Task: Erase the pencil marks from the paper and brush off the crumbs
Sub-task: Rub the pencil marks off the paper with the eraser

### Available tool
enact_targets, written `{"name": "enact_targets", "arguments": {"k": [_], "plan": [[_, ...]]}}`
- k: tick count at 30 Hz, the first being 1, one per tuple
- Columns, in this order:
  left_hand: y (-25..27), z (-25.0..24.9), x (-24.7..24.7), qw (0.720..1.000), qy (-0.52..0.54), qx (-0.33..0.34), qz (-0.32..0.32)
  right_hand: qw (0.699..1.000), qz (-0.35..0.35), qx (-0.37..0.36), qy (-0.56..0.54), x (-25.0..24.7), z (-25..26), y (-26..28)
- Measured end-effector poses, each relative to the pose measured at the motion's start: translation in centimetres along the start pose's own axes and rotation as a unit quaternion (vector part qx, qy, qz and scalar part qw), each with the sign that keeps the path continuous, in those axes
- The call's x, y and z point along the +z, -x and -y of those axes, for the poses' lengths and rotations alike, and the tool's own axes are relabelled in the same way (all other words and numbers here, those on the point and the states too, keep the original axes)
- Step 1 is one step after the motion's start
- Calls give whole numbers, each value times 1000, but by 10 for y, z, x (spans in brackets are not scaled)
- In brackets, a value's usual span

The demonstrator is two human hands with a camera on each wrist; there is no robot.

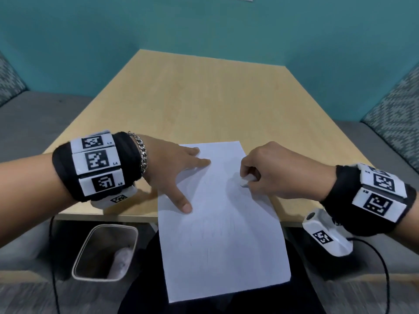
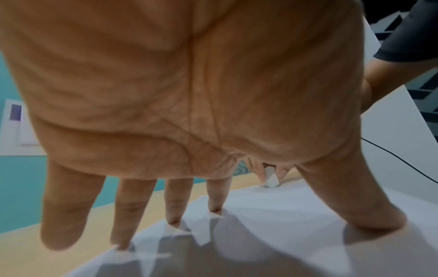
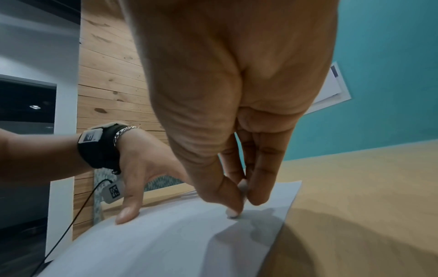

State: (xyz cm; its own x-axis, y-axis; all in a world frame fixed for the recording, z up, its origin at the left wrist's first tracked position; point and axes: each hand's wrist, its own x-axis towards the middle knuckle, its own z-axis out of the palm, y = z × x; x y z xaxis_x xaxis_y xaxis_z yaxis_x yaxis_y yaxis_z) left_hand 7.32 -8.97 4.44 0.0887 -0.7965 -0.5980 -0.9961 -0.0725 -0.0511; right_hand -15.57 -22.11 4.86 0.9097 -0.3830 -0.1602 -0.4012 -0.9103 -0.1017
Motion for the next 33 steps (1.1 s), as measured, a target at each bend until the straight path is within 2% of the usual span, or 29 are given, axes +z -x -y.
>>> {"name": "enact_targets", "arguments": {"k": [3, 7, 13, 17, 22, 27, 33], "plan": [[-2, 3, 5, 1000, 12, -2, -3, 1000, -15, -24, 0, -3, 4, -9], [-3, 4, 6, 999, 32, -3, -1, 1000, -30, 4, -1, -2, 5, -21], [-7, 3, 4, 1000, 19, -15, 12, 999, 17, -33, 17, 6, 18, -11], [-6, 1, 2, 1000, 18, -19, 15, 999, -24, -1, 34, 1, 4, -21], [-3, -1, 2, 999, 22, -23, 21, 998, 4, -47, 41, 8, 23, -11], [0, -4, -3, 999, 16, -24, 27, 998, -51, -22, 27, -6, -1, -17], [-1, -6, 0, 1000, 30, -9, 3, 1000, 6, -25, 4, 5, 9, -2]]}}
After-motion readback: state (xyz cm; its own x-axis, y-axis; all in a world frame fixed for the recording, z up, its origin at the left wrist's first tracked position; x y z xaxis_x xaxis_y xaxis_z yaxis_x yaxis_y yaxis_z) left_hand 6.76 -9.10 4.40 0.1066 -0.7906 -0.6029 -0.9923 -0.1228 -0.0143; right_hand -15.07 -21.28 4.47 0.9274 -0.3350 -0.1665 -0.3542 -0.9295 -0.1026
